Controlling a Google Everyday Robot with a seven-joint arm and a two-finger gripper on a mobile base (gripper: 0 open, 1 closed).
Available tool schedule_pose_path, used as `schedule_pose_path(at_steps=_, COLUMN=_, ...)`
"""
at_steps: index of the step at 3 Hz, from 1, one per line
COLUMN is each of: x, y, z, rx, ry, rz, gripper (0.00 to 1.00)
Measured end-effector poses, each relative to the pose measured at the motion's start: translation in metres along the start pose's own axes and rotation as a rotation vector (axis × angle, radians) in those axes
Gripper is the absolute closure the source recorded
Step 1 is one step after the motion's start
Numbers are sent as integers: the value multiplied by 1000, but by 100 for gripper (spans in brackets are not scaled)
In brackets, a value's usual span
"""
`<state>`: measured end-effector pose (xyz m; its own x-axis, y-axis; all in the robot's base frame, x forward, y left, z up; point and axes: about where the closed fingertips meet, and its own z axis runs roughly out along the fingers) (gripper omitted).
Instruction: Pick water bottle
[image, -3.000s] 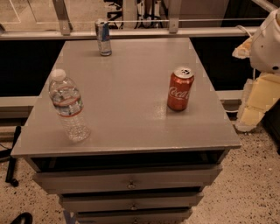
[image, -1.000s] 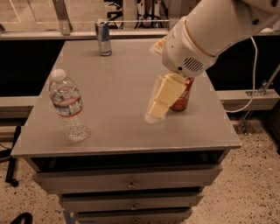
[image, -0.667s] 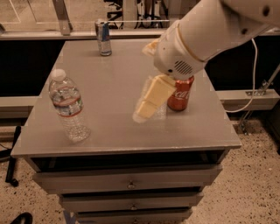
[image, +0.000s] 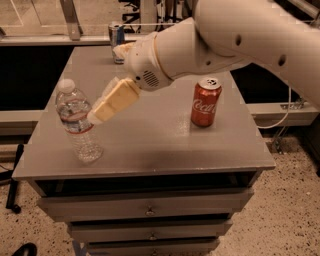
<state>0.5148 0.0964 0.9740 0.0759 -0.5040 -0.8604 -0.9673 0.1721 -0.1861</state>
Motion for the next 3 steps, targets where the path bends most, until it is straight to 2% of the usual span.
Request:
schedule_pose_path(at_steps=1, x=-13, y=17, z=48, rx=-119, ry=-160, rz=58, gripper=0)
schedule_pose_path(at_steps=2, x=-9, y=36, z=64, rx=-217, ry=-235, rz=112, gripper=0)
schedule_pose_path(at_steps=3, x=-4, y=54, z=69, rx=-283, ry=-274, rz=140, gripper=15)
